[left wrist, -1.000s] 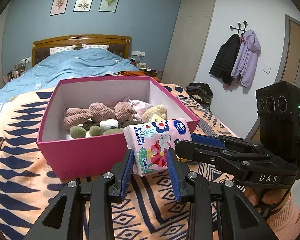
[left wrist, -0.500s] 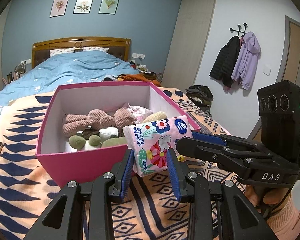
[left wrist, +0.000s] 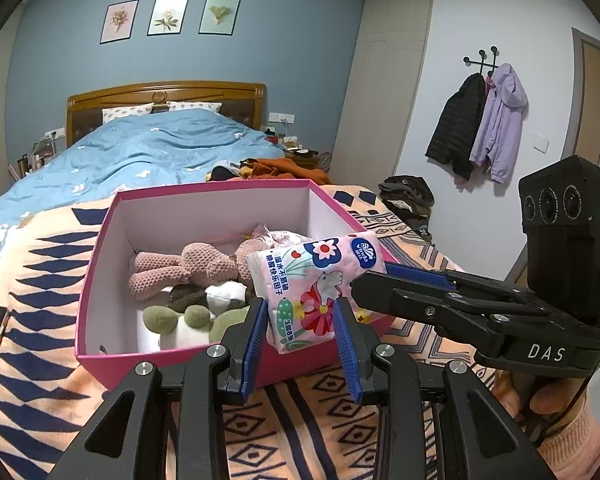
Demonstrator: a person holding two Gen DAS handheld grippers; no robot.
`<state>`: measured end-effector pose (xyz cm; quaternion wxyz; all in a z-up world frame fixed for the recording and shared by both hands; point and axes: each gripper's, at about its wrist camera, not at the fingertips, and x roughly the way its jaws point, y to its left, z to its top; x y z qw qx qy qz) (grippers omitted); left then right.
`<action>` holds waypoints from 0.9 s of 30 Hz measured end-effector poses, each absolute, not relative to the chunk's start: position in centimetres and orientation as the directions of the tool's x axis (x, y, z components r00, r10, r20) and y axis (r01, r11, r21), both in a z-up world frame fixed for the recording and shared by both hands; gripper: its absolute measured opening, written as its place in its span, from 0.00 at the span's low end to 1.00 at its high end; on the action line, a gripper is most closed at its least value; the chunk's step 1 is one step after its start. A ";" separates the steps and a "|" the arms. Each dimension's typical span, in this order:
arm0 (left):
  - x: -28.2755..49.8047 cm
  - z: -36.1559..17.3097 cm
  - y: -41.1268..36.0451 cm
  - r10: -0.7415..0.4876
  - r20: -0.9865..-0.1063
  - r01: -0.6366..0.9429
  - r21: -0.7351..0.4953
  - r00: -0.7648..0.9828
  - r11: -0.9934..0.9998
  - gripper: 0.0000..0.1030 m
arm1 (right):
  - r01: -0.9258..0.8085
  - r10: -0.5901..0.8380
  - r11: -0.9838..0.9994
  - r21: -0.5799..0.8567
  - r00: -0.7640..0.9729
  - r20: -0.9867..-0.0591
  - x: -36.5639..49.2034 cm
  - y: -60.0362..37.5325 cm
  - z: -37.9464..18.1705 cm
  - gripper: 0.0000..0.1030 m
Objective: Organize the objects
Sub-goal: 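Carry the floral tissue pack over the box with the right gripper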
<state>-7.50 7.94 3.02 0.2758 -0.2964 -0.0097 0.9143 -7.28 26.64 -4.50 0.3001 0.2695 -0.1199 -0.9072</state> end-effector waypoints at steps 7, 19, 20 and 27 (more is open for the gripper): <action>-7.9 3.2 8.0 0.508 -0.535 -0.498 -0.178 -0.676 -0.849 0.33 | 0.477 -0.608 -0.791 0.383 -0.680 -0.410 -7.6 26.7 -4.3 0.39; -8.4 3.1 8.4 0.511 -0.533 -0.498 -0.183 -0.674 -0.848 0.33 | 0.469 -0.602 -0.796 0.384 -0.685 -0.411 -7.7 26.7 -4.0 0.40; -8.4 3.1 8.3 0.512 -0.532 -0.498 -0.185 -0.674 -0.847 0.33 | 0.468 -0.601 -0.796 0.384 -0.685 -0.411 -7.8 26.6 -4.0 0.40; -8.6 3.1 8.3 0.511 -0.534 -0.496 -0.185 -0.674 -0.848 0.33 | 0.466 -0.599 -0.798 0.382 -0.687 -0.412 -8.0 26.6 -3.9 0.40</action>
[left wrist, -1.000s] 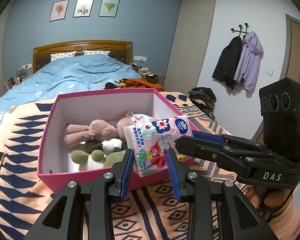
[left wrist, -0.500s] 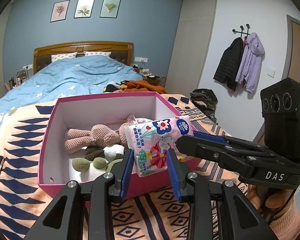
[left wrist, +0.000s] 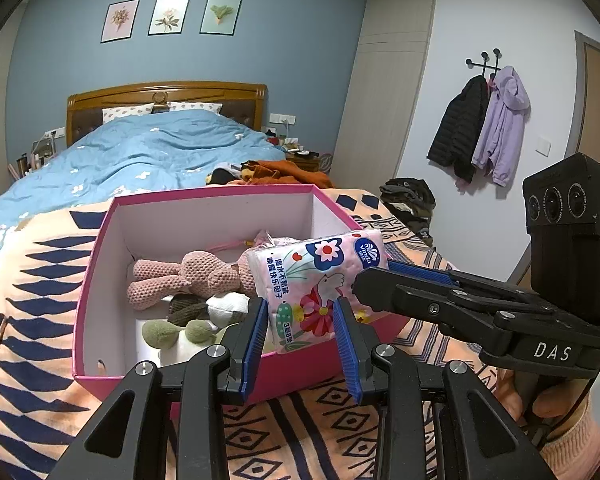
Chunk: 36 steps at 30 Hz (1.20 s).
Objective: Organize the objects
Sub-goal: 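Carry the floral tissue pack over the box with the right gripper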
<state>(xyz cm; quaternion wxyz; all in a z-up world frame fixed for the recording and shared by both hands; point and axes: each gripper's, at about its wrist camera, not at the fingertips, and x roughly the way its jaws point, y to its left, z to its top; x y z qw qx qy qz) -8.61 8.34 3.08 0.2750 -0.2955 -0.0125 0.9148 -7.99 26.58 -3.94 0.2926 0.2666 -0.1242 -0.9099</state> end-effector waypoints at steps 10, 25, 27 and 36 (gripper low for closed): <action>-9.2 2.9 8.3 0.508 -0.542 -0.492 -0.190 -0.669 -0.850 0.33 | 0.462 -0.595 -0.801 0.382 -0.687 -0.417 -8.5 26.5 -3.8 0.41; -10.1 2.6 8.4 0.506 -0.552 -0.484 -0.200 -0.663 -0.852 0.33 | 0.452 -0.603 -0.793 0.408 -0.680 -0.418 -9.3 26.8 -4.3 0.41; -10.3 2.5 8.4 0.504 -0.556 -0.482 -0.200 -0.661 -0.853 0.33 | 0.450 -0.603 -0.793 0.410 -0.678 -0.421 -9.3 26.8 -4.3 0.41; -10.7 2.3 8.5 0.502 -0.560 -0.478 -0.204 -0.659 -0.855 0.33 | 0.443 -0.603 -0.792 0.420 -0.674 -0.427 -9.6 26.8 -4.5 0.41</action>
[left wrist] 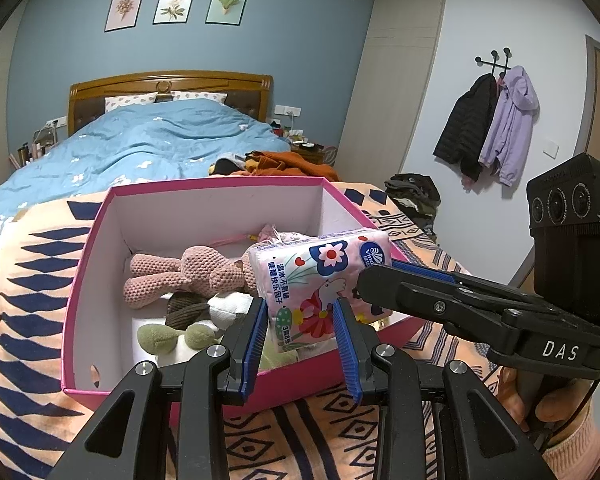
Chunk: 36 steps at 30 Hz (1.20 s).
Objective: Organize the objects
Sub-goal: 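Carry the floral tissue pack over the box with the right gripper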
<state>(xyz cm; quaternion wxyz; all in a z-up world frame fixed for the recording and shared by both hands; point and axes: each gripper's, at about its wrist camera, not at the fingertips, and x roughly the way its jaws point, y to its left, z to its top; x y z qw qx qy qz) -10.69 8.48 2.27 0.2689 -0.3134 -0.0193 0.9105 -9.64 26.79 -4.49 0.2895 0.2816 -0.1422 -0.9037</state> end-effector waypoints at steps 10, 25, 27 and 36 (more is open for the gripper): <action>-11.2 2.0 8.6 0.493 -0.573 -0.472 -0.199 -0.655 -0.859 0.33 | 0.436 -0.605 -0.790 0.432 -0.668 -0.433 -10.1 26.7 -4.8 0.41; -11.9 1.3 8.5 0.479 -0.594 -0.460 -0.198 -0.646 -0.865 0.33 | 0.424 -0.613 -0.783 0.456 -0.653 -0.445 -11.0 26.5 -5.5 0.41; -12.0 1.1 8.5 0.478 -0.598 -0.459 -0.199 -0.643 -0.866 0.33 | 0.420 -0.612 -0.783 0.459 -0.651 -0.450 -11.2 26.5 -5.7 0.41; -12.3 0.5 8.5 0.467 -0.613 -0.452 -0.194 -0.638 -0.871 0.33 | 0.414 -0.616 -0.780 0.470 -0.644 -0.454 -11.4 26.3 -6.1 0.41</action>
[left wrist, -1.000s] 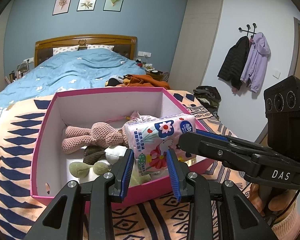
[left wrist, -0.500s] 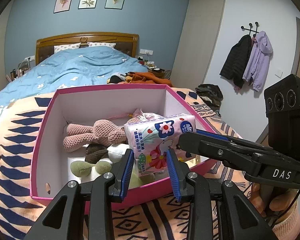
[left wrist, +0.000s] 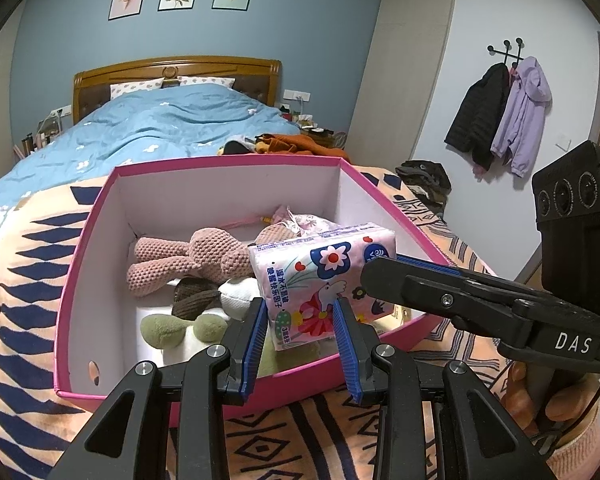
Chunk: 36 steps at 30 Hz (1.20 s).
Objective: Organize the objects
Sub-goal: 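Carry the floral tissue pack over the box with the right gripper, then lower the floral tissue pack into the box and open the right gripper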
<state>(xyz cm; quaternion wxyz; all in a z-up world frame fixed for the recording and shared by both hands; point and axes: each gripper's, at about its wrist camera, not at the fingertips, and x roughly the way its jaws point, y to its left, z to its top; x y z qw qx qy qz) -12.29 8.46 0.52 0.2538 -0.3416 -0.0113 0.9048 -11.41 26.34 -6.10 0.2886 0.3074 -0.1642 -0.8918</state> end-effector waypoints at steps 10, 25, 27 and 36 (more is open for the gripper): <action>-12.6 0.2 8.7 0.455 -0.632 -0.447 -0.187 -0.627 -0.875 0.33 | 0.405 -0.611 -0.782 0.473 -0.644 -0.459 -11.7 26.4 -6.3 0.41; -13.2 -0.2 9.1 0.445 -0.646 -0.443 -0.180 -0.620 -0.878 0.33 | 0.383 -0.596 -0.793 0.473 -0.645 -0.478 -12.6 26.2 -7.0 0.41; -13.3 -0.3 9.1 0.443 -0.648 -0.443 -0.178 -0.619 -0.879 0.33 | 0.375 -0.589 -0.799 0.470 -0.647 -0.485 -12.8 26.1 -7.0 0.41; -13.8 -0.9 8.6 0.422 -0.661 -0.421 -0.174 -0.620 -0.890 0.35 | 0.343 -0.537 -0.838 0.425 -0.660 -0.526 -13.5 25.7 -7.2 0.41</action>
